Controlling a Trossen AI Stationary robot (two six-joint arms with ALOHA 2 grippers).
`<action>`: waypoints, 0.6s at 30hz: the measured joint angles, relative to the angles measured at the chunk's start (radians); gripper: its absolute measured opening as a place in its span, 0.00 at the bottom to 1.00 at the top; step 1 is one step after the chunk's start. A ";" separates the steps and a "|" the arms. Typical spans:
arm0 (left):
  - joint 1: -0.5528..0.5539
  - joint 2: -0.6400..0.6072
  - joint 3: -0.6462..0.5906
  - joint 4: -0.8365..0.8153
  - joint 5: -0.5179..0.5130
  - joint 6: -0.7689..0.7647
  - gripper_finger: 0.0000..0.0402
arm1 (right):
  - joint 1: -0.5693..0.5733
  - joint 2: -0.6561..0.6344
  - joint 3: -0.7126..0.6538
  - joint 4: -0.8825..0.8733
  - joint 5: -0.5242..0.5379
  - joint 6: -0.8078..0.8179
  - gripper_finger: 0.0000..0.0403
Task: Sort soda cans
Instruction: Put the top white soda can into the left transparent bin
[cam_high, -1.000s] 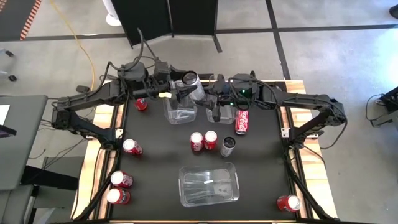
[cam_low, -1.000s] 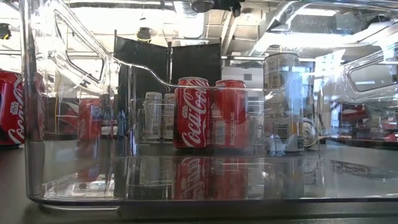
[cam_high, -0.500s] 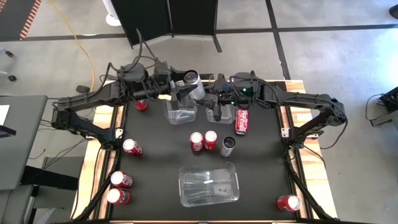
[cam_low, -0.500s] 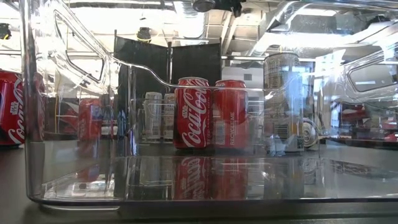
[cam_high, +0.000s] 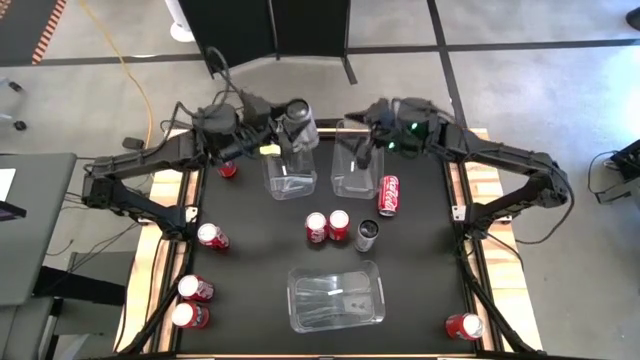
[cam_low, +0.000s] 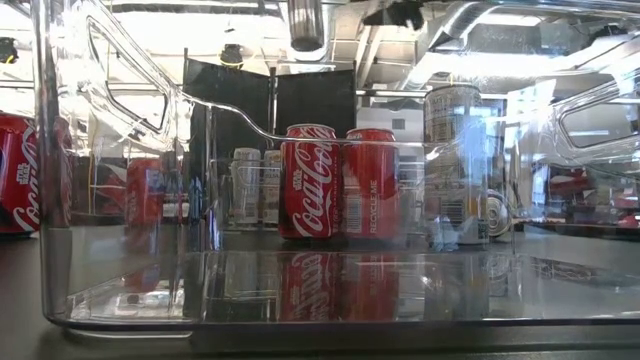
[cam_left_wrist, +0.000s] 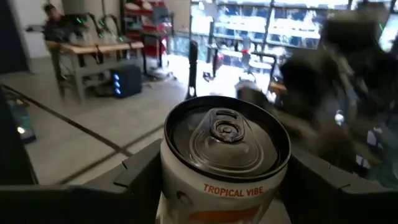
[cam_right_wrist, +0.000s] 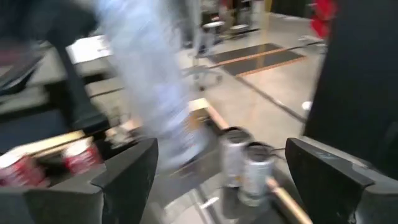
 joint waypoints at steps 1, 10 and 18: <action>0.000 0.000 -0.028 0.015 0.001 -0.012 0.62 | -0.015 -0.009 0.000 -0.007 0.005 0.000 0.90; 0.040 -0.003 -0.431 0.345 -0.035 -0.102 0.62 | -0.094 -0.050 0.000 -0.090 0.004 0.007 0.88; 0.126 0.002 -0.743 0.658 -0.052 -0.170 0.62 | -0.096 -0.049 0.000 -0.121 0.001 0.014 0.88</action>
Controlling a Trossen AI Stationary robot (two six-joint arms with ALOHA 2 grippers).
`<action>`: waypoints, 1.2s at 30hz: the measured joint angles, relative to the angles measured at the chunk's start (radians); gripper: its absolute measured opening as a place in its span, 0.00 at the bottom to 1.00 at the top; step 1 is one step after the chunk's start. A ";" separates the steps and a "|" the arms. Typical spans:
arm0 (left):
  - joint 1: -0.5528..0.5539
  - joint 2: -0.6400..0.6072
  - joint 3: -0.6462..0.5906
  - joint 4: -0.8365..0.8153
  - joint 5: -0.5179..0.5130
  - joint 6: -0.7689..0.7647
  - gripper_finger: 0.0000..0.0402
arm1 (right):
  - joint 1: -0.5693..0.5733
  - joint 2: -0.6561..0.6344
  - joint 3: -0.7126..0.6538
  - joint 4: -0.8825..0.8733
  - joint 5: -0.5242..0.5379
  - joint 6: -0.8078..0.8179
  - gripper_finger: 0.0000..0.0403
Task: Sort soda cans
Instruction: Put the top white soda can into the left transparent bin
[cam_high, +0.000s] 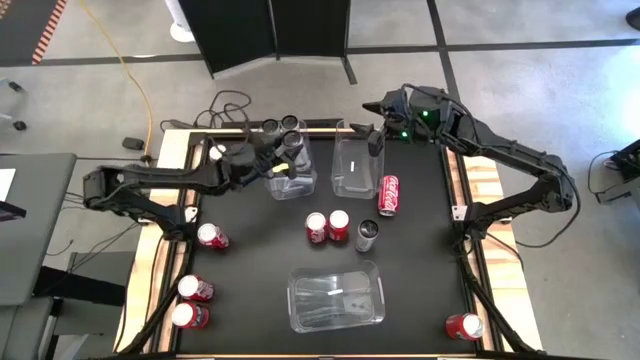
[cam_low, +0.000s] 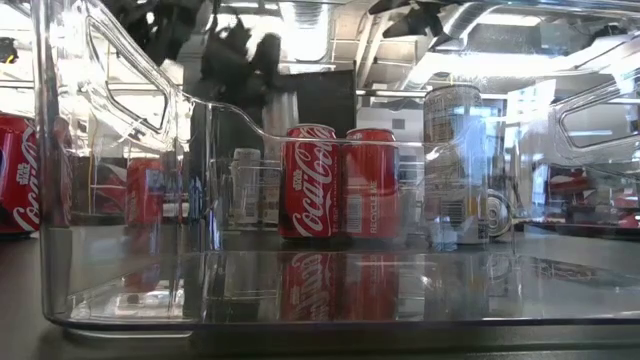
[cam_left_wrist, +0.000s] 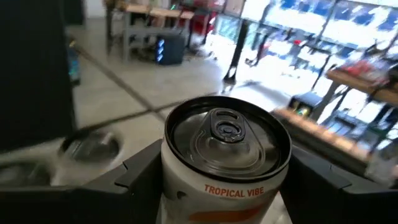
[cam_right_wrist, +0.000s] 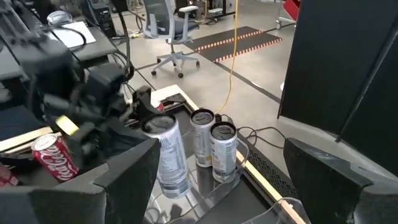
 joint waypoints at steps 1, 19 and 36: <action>0.007 0.000 -0.030 0.023 -0.002 -0.001 0.62 | -0.001 0.000 0.000 0.000 -0.001 0.006 0.88; 0.070 0.145 -0.196 0.283 -0.006 0.155 0.62 | -0.068 0.001 0.000 0.003 -0.001 0.037 0.88; 0.131 0.142 -0.218 0.216 -0.075 0.055 0.64 | -0.064 0.001 0.000 -0.046 -0.001 0.010 0.88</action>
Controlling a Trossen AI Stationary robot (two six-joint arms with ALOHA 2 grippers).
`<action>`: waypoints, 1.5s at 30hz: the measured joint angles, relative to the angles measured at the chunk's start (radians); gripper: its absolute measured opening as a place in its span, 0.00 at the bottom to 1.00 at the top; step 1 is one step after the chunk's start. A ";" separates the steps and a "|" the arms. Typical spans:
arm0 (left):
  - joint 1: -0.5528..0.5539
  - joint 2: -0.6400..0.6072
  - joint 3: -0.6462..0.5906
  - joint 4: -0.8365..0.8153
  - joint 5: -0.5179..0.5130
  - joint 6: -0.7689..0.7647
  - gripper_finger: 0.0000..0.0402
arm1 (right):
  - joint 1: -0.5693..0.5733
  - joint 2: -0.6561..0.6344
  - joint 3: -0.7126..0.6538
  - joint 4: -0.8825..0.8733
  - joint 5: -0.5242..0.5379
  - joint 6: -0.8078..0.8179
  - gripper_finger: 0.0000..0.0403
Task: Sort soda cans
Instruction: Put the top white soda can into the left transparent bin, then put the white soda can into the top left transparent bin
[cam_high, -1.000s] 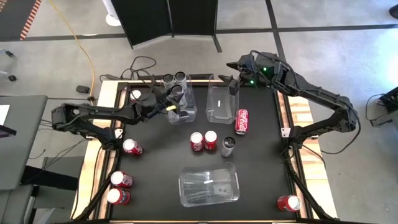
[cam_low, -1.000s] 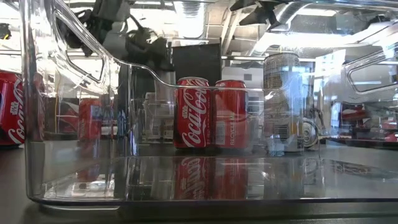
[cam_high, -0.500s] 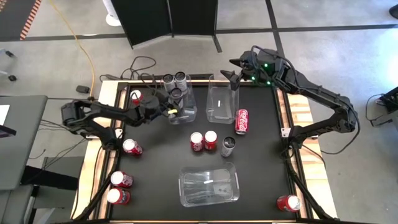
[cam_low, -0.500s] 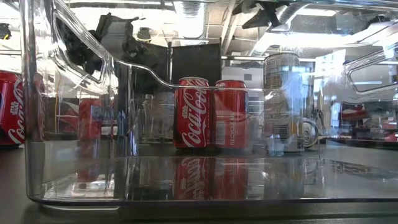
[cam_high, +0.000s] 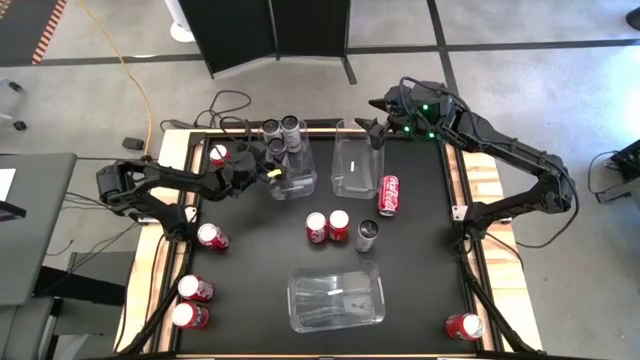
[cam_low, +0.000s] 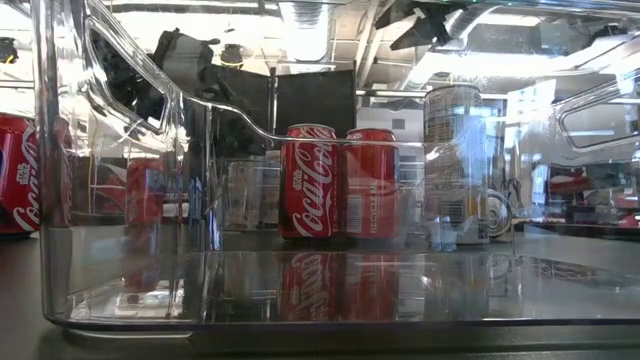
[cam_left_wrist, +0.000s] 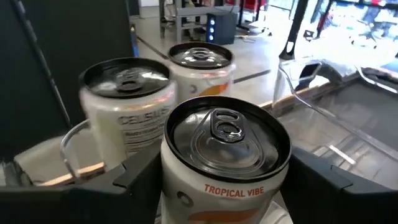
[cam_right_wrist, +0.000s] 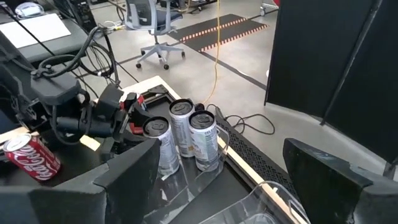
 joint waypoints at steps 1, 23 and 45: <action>0.002 0.000 -0.004 0.001 0.000 -0.006 0.64 | -0.001 0.000 0.000 0.001 0.000 -0.002 0.88; 0.004 -0.089 0.006 -0.111 -0.004 -0.021 0.85 | -0.028 -0.007 -0.001 -0.017 -0.012 0.143 0.88; -0.247 -0.468 0.623 -1.770 0.293 -0.370 0.79 | 0.079 -0.007 -0.001 -0.129 -0.362 0.183 0.88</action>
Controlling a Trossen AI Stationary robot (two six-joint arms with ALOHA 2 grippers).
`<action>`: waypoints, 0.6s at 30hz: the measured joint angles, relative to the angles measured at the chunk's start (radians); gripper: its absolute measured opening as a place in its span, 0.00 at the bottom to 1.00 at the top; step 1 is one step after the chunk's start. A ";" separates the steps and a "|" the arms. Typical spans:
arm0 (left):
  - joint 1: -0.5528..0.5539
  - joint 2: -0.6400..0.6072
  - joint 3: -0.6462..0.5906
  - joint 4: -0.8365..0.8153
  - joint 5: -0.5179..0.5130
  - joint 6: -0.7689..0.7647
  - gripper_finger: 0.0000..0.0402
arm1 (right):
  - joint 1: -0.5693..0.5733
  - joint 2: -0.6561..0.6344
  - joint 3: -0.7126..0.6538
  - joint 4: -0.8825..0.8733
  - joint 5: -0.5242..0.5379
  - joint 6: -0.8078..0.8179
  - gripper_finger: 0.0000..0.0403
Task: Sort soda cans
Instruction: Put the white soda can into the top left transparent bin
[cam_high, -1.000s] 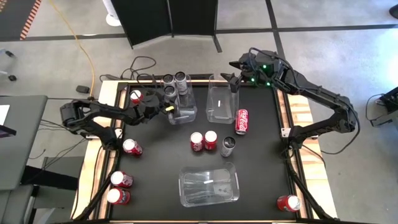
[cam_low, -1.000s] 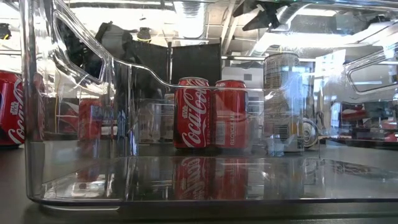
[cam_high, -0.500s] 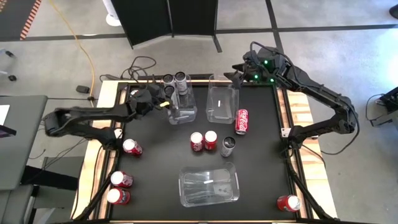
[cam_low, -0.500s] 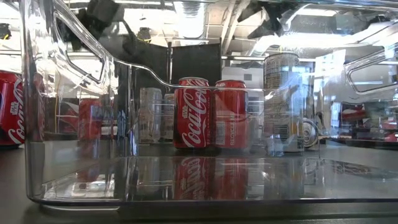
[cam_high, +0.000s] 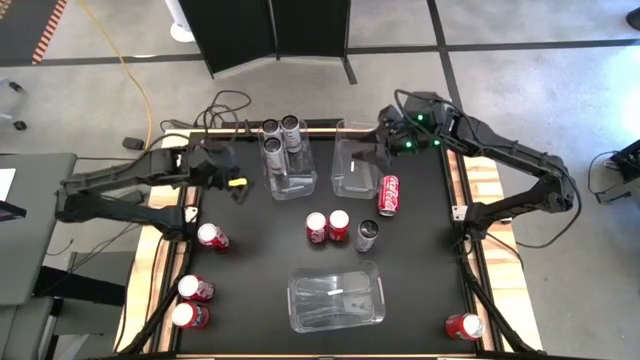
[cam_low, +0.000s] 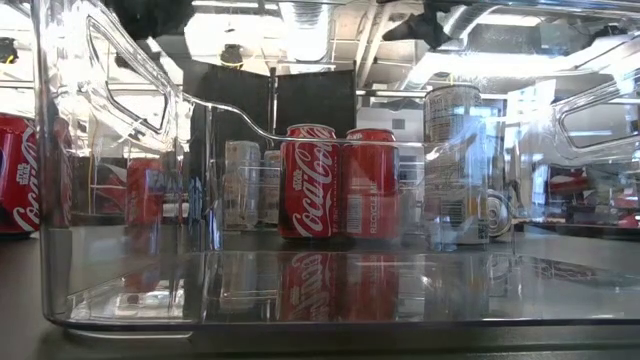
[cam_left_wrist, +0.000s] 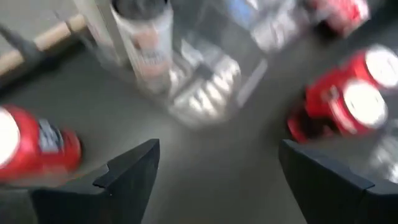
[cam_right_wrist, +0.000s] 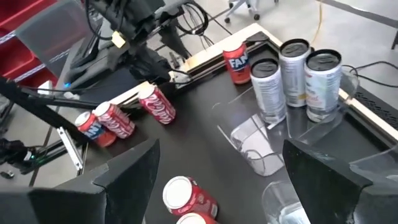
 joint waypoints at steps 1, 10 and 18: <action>-0.025 0.012 0.022 -0.037 0.009 -0.035 0.78 | 0.007 0.000 0.000 0.000 0.000 -0.001 0.88; -0.207 0.148 0.063 0.142 0.050 -0.200 0.75 | 0.042 0.000 0.000 -0.293 0.039 -0.036 0.88; -0.294 0.321 0.063 0.579 0.042 -0.128 0.75 | 0.201 0.000 -0.002 -0.532 0.083 -0.112 0.88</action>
